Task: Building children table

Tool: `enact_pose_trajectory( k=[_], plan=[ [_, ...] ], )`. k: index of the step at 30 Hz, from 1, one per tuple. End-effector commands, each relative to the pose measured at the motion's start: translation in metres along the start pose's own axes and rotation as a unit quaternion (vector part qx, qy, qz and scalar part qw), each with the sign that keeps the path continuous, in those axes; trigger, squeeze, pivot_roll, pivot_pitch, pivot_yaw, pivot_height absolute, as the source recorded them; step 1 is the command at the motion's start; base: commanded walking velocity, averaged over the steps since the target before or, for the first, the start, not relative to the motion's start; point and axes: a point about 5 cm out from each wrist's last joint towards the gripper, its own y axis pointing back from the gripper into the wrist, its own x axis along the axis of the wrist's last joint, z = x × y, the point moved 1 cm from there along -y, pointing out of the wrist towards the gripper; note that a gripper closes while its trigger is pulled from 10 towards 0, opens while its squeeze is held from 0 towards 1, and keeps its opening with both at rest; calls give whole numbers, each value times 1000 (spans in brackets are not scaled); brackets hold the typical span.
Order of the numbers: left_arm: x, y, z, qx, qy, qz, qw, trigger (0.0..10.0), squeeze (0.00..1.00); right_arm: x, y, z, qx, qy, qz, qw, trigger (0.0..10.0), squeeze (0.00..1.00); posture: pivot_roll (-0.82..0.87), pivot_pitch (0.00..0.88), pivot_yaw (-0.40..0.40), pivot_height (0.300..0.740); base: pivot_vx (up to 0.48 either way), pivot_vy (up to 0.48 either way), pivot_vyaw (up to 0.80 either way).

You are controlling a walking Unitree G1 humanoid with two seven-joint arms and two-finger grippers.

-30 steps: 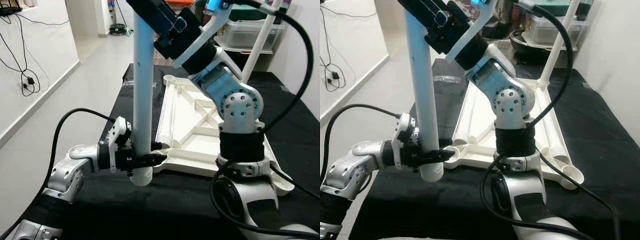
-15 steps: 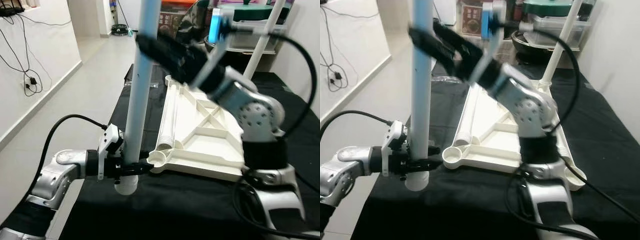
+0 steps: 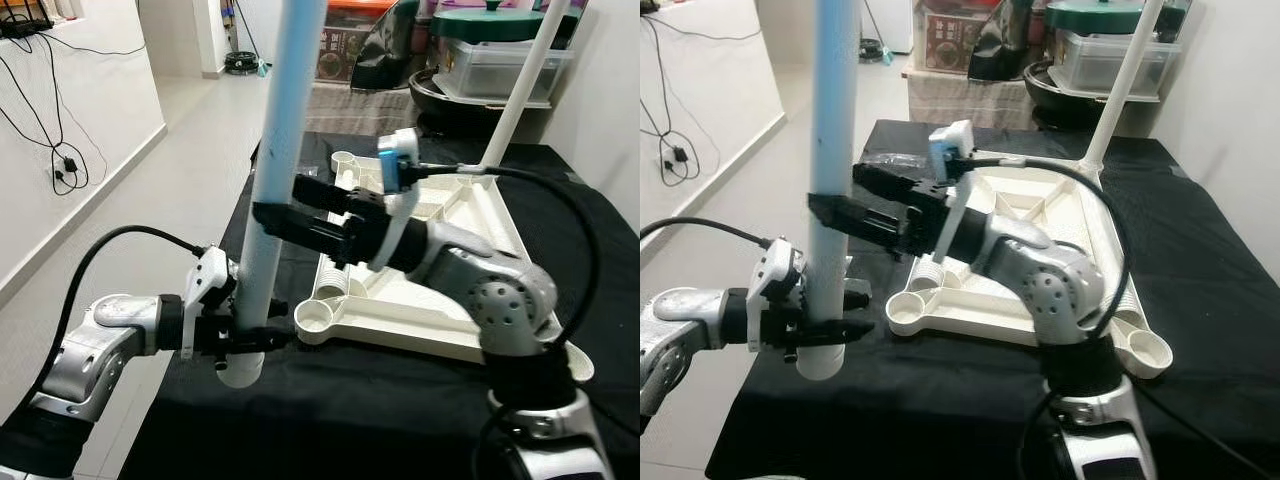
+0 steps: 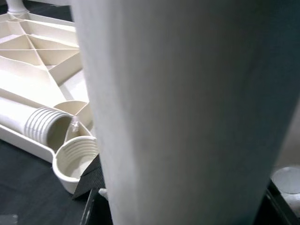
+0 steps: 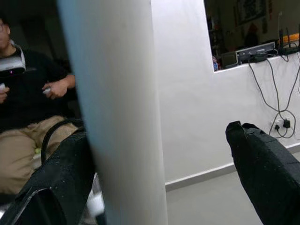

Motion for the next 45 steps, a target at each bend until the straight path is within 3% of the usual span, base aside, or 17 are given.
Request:
enact_pose_trajectory(
  k=[1,8,13,18,27,28,29,30,37,38,39,41,42,44,45],
  plan=[
    [6,-6,2,-20,-14,2,1000,2549,0,1,-7,-1,-4,-1,8,1000,10000,0,27,0,-49,740,0,0,0],
    [4,-9,3,-30,-12,-2,999,2471,0,-4,-16,-11,5,-18,27,999,10000,0,24,0,-45,740,0,0,0],
    [4,-13,4,-45,-11,-6,999,2627,0,-26,-17,-21,8,-49,12,999,10000,0,24,0,-44,740,0,0,0],
    [7,-13,2,-45,-14,-3,999,3373,0,-33,-16,-21,-2,-53,9,999,10000,0,21,0,-44,740,0,0,0],
    [6,-15,3,-55,-14,-7,998,3804,0,-42,-17,-15,-38,-47,13,998,10000,0,23,0,-40,740,0,0,0],
    [6,-16,4,-57,-15,-7,998,3961,0,-44,-18,-14,-45,-48,14,998,8353,0,23,0,-40,740,0,0,0],
    [7,-17,4,-59,-16,-7,998,3961,0,-45,-19,-14,-50,-50,15,997,8353,0,23,0,-40,740,0,0,0],
    [7,-18,4,-61,-18,-8,998,4118,0,-46,-20,-13,-58,-54,19,997,0,0,24,0,-40,740,0,0,0],
    [7,-19,4,-63,-29,-11,998,4745,0,-48,-20,-11,-73,-59,30,995,0,0,23,0,-37,740,0,0,0],
    [7,-19,3,-59,-34,-12,998,5725,0,-48,-19,-12,-73,-60,33,995,0,0,21,0,-35,740,0,0,0],
    [7,-19,3,-59,-34,-12,998,5725,0,-48,-19,-12,-73,-60,33,995,0,0,21,0,-35,740,0,0,0],
    [7,-18,1,-51,-40,-11,998,7137,0,-49,-18,-12,-76,-62,38,994,0,0,21,0,-35,740,0,0,0],
    [7,-18,0,-44,-44,-9,998,8784,369,-49,-17,-11,-81,-63,41,994,0,0,20,0,-32,740,0,0,0],
    [7,-18,0,-44,-44,-9,998,8784,369,-49,-17,-11,-81,-63,41,994,0,0,20,0,-32,740,0,0,0],
    [8,-18,-2,-35,-47,-6,998,8784,1000,-49,-15,-9,-86,-63,43,993,0,0,20,0,-32,740,0,0,0]
  ],
)
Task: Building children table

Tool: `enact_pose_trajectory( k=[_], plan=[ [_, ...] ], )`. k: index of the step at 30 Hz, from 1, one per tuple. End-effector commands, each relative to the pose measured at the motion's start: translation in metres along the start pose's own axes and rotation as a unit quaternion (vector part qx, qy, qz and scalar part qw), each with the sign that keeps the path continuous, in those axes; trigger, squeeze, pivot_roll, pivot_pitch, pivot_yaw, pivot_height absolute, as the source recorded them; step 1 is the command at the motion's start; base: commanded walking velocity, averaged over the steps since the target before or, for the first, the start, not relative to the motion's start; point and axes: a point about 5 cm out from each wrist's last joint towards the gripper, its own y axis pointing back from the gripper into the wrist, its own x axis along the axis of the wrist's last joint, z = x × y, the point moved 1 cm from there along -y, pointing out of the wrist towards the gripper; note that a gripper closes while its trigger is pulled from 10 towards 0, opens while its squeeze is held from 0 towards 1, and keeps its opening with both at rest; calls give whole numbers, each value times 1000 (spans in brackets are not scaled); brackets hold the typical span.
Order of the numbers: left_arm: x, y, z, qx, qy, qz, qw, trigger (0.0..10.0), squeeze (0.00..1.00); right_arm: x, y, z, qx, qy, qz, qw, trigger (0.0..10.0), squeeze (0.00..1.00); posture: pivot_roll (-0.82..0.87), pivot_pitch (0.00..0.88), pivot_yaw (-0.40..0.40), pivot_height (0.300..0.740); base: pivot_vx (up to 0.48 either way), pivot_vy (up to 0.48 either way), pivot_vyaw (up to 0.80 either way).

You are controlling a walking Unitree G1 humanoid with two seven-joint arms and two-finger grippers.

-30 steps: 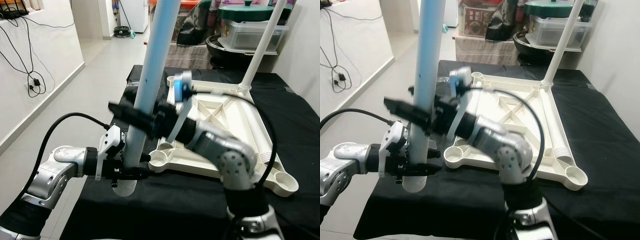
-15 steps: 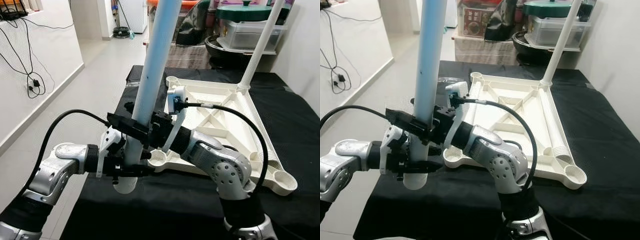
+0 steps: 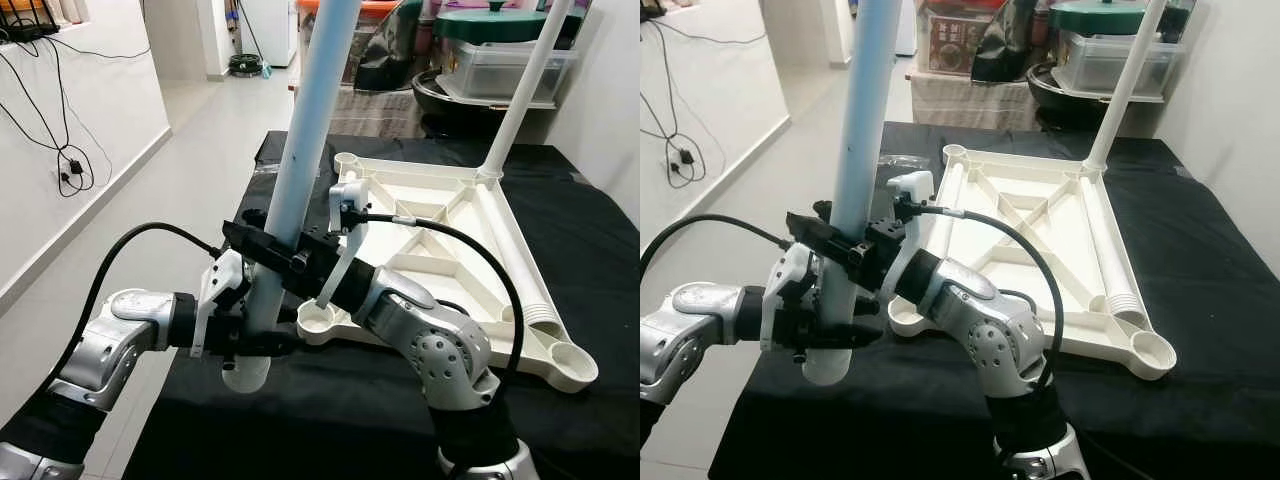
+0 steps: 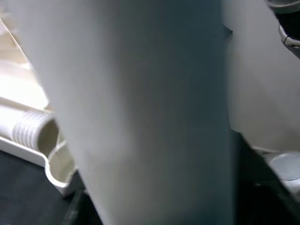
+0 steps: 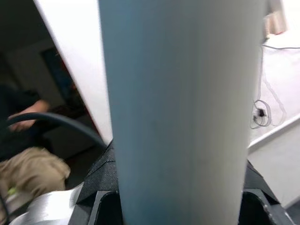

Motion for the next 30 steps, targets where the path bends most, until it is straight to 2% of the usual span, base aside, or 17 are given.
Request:
enact_pose_trajectory(
  k=[1,2,7,10,12,16,19,21,22,23,24,25,26,27,28,29,30],
  plan=[
    [7,-8,2,-12,-23,6,1000,8784,1000,-1,-3,-5,12,-9,8,1000,0,0,20,0,-32,740,0,0,0],
    [6,-7,-2,5,-29,8,1000,10000,1000,0,-2,-3,6,-9,11,1000,0,0,20,0,-30,740,0,0,0],
    [6,-4,-8,33,-36,11,999,10000,1000,2,-1,0,-2,-8,16,1000,0,0,21,0,-28,740,0,0,0],
    [9,3,-16,74,-41,20,996,10000,1000,7,2,6,-16,-3,23,1000,0,0,23,0,-30,740,0,0,0],
    [15,17,-25,149,-59,35,986,10000,1000,23,9,23,-52,16,46,997,0,0,28,0,-34,740,0,0,0],
    [15,24,-29,197,-63,41,977,10000,1000,32,13,30,-69,28,57,996,0,0,31,0,-39,740,0,0,0],
    [8,38,-37,286,-62,47,955,10000,1000,47,20,39,-84,47,72,993,0,0,32,0,-44,740,0,0,0],
    [8,38,-37,286,-62,47,955,10000,1000,47,20,39,-84,47,72,993,0,0,32,0,-44,740,0,0,0],
    [8,42,-39,321,-65,55,943,10000,643,51,24,43,-96,66,72,991,0,0,33,0,-46,740,0,0,0],
    [9,48,-40,363,-61,75,927,10000,0,56,29,53,-129,93,69,985,0,0,35,0,-48,740,0,0,0],
    [9,48,-40,363,-61,75,927,10000,0,56,29,53,-129,93,69,985,0,0,35,0,-48,740,0,0,0],
    [10,50,-38,402,-52,102,908,10000,0,61,33,67,-187,90,71,976,0,0,39,0,-51,740,0,0,0],
    [10,50,-38,402,-52,102,908,10000,0,61,33,67,-187,90,71,976,0,0,39,0,-51,740,0,0,0],
    [11,52,-37,426,-45,119,896,10000,0,64,37,77,-226,83,73,968,10000,0,39,0,-51,740,0,0,0],
    [11,52,-37,426,-45,119,896,10000,0,64,37,77,-226,83,73,968,10000,0,39,0,-51,740,0,0,0],
    [6,50,-34,456,-18,140,879,10000,0,64,42,91,-291,74,68,951,10000,0,50,0,-55,740,0,0,0],
    [6,50,-34,456,-18,140,879,10000,0,64,42,91,-291,74,68,951,10000,0,50,0,-55,740,0,0,0]
  ],
)
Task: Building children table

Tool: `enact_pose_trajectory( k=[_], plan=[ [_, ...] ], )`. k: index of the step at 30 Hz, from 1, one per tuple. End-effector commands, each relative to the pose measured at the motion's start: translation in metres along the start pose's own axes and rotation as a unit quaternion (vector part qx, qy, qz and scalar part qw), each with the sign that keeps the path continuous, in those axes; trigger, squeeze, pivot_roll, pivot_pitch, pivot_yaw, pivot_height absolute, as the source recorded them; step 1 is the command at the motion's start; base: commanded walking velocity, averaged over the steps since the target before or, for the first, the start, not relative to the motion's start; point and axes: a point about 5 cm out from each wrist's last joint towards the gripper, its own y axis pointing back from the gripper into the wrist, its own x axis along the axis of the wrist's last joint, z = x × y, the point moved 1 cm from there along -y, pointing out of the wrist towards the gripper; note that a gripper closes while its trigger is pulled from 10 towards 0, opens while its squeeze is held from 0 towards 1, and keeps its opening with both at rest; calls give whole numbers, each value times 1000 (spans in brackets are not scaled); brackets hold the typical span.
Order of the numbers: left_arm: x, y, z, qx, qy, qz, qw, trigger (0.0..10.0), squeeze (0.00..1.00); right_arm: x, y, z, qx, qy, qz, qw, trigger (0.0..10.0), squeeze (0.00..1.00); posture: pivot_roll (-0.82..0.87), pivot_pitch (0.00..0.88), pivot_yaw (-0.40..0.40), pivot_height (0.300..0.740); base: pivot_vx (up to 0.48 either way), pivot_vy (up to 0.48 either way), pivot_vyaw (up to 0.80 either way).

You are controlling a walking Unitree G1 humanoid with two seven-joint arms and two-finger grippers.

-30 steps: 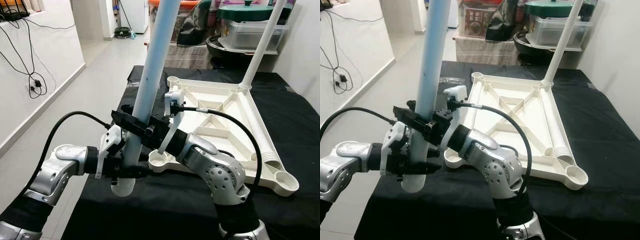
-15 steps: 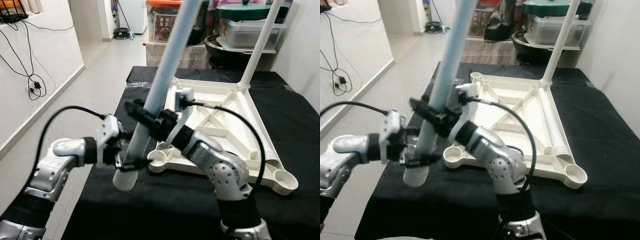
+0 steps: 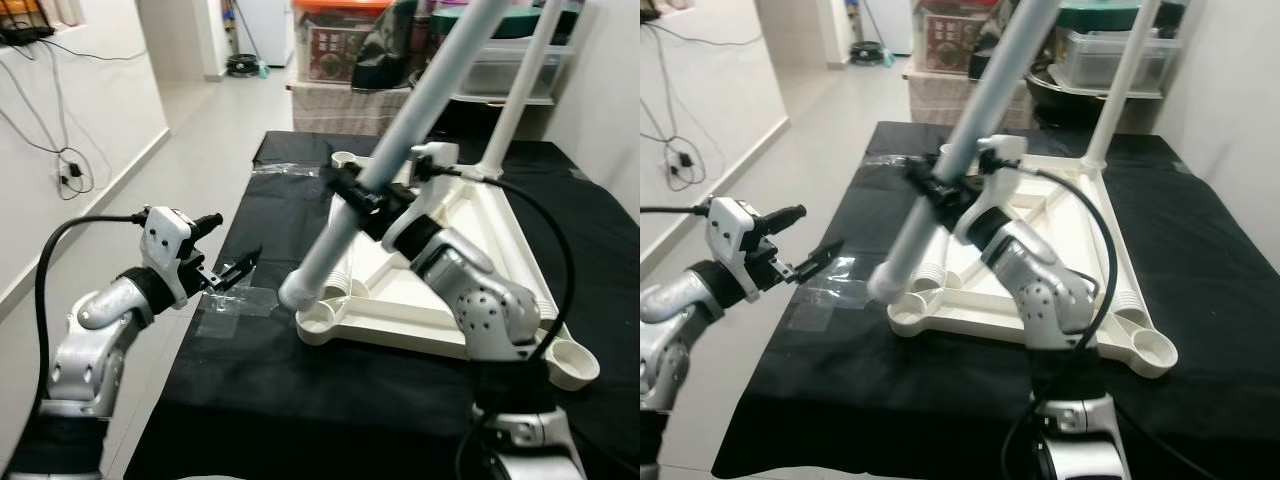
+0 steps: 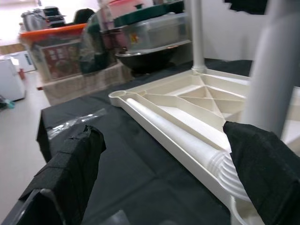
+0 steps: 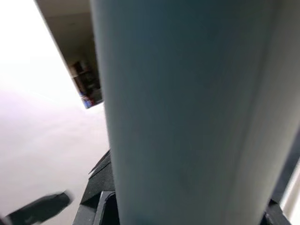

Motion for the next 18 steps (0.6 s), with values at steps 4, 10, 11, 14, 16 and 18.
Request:
enact_pose_trajectory(
  k=[4,10,11,14,16,18],
  plan=[
    [-15,7,19,60,53,-2,997,10000,0,-12,0,31,-137,8,-40,990,10000,0,50,0,-55,740,0,0,0],
    [-20,12,36,117,85,-3,990,10000,0,-29,13,68,-317,15,-110,942,10000,0,71,0,-59,740,0,0,0],
    [-20,12,36,117,85,-3,990,10000,0,-29,13,68,-317,15,-110,942,10000,0,71,0,-59,740,0,0,0],
    [-28,24,31,164,80,-25,983,10000,0,11,10,68,-314,-35,8,949,10000,0,70,0,-57,740,0,0,0],
    [-28,26,30,171,81,-27,982,10000,0,22,9,65,-297,-36,42,953,10000,0,70,0,-57,740,0,0,0],
    [-27,25,31,174,76,-27,981,10000,0,30,6,55,-246,-49,57,966,10000,0,69,0,-56,740,0,0,0]
  ],
)
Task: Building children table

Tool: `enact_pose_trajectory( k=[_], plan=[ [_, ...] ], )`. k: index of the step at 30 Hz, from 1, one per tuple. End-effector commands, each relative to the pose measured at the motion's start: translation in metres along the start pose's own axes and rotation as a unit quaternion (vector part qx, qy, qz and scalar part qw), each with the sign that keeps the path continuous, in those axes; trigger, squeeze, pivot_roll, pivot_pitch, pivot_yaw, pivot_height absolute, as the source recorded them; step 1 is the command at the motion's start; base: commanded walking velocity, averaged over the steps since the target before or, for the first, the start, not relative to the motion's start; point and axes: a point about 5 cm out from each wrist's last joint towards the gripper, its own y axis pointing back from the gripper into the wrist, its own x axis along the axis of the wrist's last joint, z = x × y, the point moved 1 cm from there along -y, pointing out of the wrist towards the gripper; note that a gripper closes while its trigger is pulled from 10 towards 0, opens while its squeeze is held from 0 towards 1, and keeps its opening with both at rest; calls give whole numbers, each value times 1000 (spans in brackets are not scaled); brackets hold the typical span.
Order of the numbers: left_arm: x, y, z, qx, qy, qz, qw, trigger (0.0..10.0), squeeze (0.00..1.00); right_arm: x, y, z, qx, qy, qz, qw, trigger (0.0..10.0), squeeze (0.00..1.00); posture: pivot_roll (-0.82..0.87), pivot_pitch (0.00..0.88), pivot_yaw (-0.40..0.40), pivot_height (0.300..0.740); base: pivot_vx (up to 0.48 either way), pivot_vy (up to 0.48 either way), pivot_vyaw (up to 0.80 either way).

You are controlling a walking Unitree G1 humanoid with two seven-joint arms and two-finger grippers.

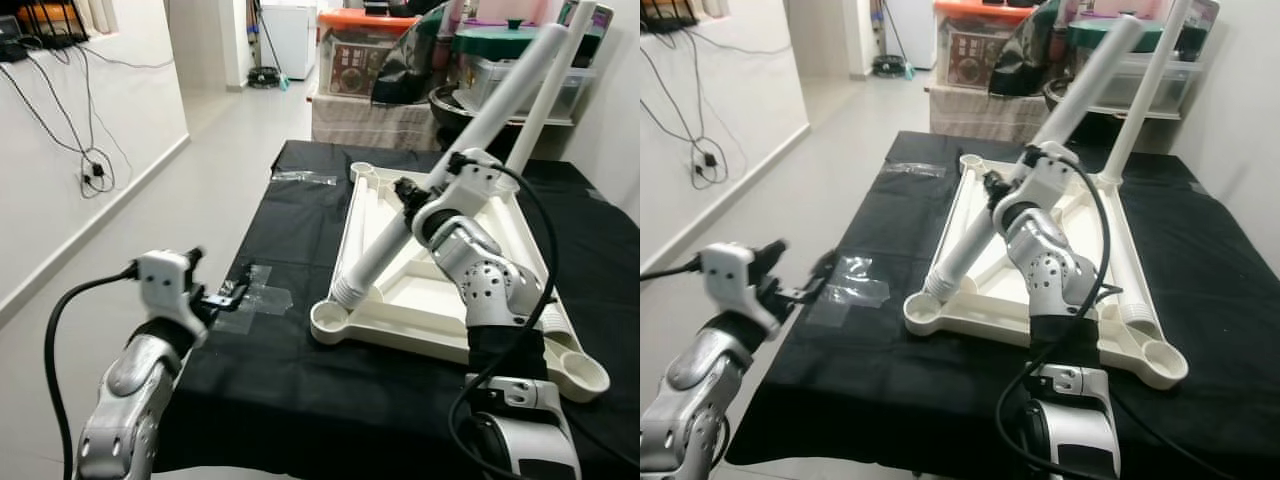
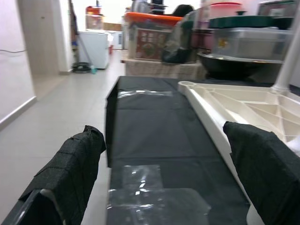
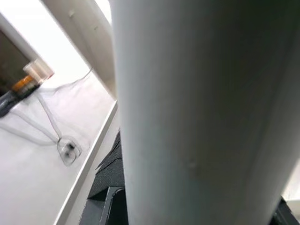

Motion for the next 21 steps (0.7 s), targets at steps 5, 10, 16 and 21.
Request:
enact_pose_trajectory(
  k=[5,10,16,21],
  plan=[
    [0,-1,6,0,-25,-6,1000,10000,0,26,8,-20,89,-33,56,994,10000,0,65,0,-56,740,0,0,0],
    [-5,2,10,-1,-24,-17,1000,10000,0,43,14,-34,141,-61,79,985,10000,0,62,0,-55,740,0,0,0],
    [-11,4,9,-2,-39,-30,999,10000,0,48,18,-44,180,-51,90,978,10000,0,58,0,-58,740,0,0,0],
    [-16,5,2,25,-52,-43,997,10000,0,37,20,-60,196,39,110,974,10000,0,71,0,-62,740,0,0,0]
  ],
)
